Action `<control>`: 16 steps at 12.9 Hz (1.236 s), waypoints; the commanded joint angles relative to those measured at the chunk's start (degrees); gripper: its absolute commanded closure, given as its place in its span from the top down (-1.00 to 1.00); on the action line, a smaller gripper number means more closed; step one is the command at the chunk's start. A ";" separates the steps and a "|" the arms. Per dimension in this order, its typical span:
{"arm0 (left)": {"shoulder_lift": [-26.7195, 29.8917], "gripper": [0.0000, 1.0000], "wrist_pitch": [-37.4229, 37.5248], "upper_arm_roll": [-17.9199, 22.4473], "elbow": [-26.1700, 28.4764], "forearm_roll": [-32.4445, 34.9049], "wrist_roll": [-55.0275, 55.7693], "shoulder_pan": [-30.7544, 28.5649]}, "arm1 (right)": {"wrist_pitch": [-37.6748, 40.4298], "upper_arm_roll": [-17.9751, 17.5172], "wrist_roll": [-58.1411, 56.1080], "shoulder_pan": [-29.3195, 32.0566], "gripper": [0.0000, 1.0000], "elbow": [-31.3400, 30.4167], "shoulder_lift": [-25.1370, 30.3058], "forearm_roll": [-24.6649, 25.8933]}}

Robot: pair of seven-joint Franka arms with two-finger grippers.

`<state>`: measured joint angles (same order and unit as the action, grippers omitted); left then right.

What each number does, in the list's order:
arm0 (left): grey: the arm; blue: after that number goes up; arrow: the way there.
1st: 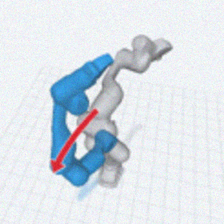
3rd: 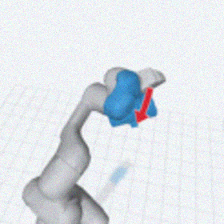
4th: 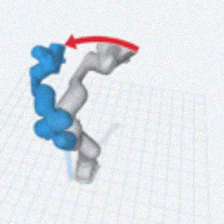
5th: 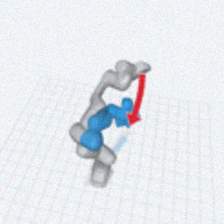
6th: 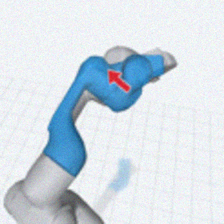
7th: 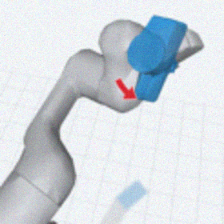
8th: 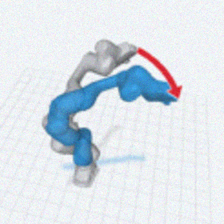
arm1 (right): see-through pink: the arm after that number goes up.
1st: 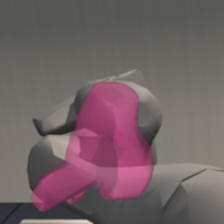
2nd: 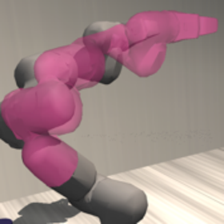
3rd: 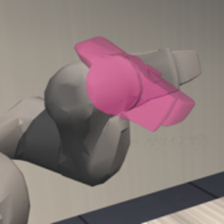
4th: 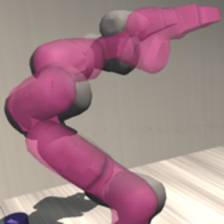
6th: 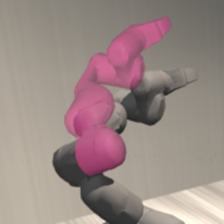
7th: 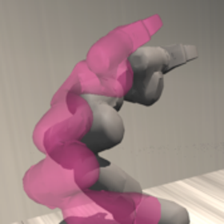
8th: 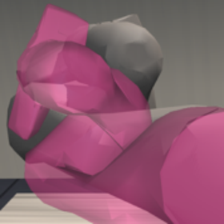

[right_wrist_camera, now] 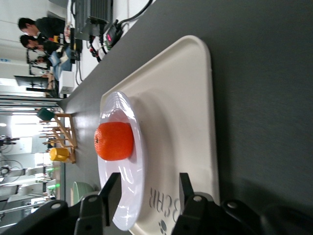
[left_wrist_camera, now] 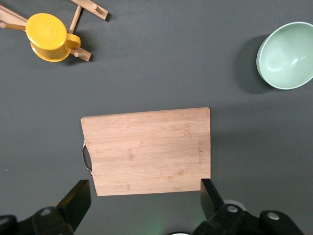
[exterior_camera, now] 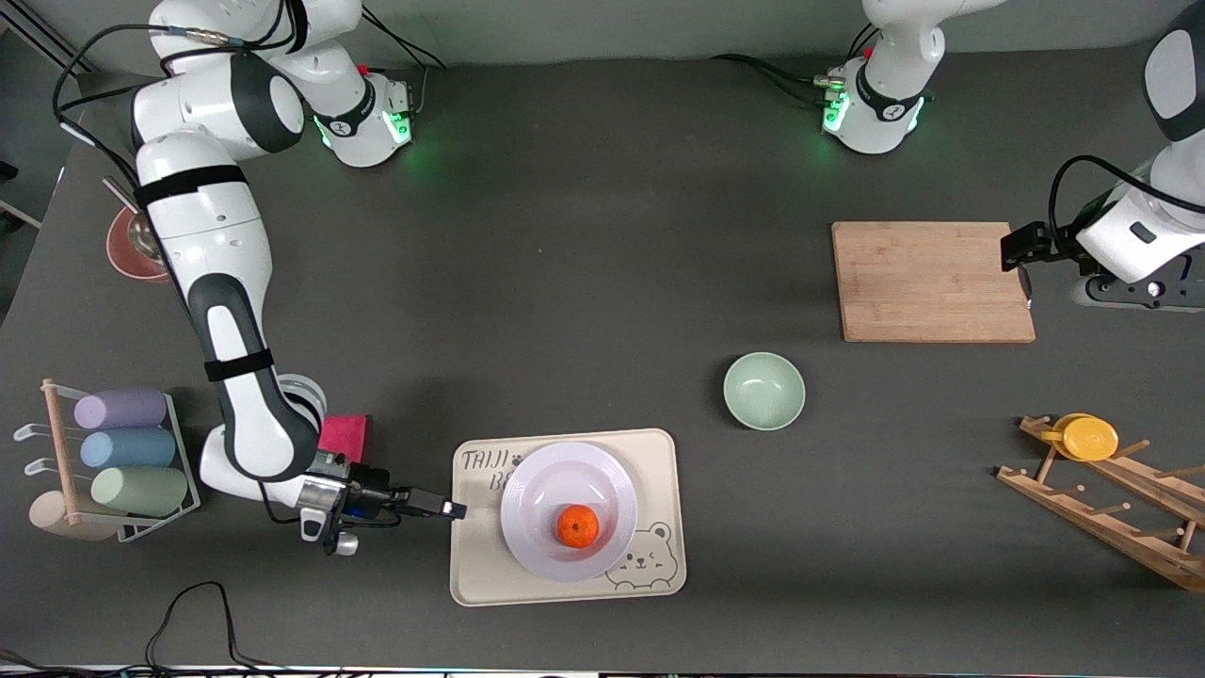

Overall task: Place orange and plate with both arms
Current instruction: 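Open the right gripper and pull it back from the plate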

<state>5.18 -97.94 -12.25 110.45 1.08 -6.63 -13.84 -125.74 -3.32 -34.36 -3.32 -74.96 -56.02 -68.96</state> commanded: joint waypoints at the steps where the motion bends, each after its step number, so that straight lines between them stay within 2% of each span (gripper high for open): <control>1: 1.15 1.00 -0.94 -0.14 1.00 -0.73 -1.11 -0.49 | 2.15 2.17 6.21 -0.02 0.13 -6.85 7.75 7.23; 3: 1.15 1.00 -0.94 -0.23 1.00 -0.73 -1.11 -0.49 | 7.76 4.45 12.70 0.24 0.20 -7.48 11.96 15.21; 6: 1.15 1.00 -0.94 -0.23 1.00 -0.73 -1.11 -0.49 | 16.98 6.22 18.17 0.77 0.41 -8.09 20.57 31.47; 9: 1.15 1.00 -0.94 -0.23 1.00 -0.73 -1.11 -0.49 | 25.08 6.22 19.94 2.70 0.78 -9.59 28.92 43.18; 10: 1.15 1.00 -0.94 -0.23 1.00 -0.73 -1.11 -0.49 | 27.37 6.31 19.94 3.40 1.00 -9.59 30.86 45.99; 13: 1.15 1.00 -0.94 -0.23 1.00 -0.73 -1.11 -0.49 | 32.82 7.97 20.99 3.41 1.00 -9.59 36.66 54.08; 16: 1.15 1.00 -0.94 -0.23 1.00 -0.73 -1.11 -0.49 | 36.26 8.07 26.69 2.97 1.00 -9.85 42.37 61.81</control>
<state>5.18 -98.00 -12.28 110.50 1.03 -6.69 -13.84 -90.96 4.81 -12.30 0.50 -82.15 -18.65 -12.02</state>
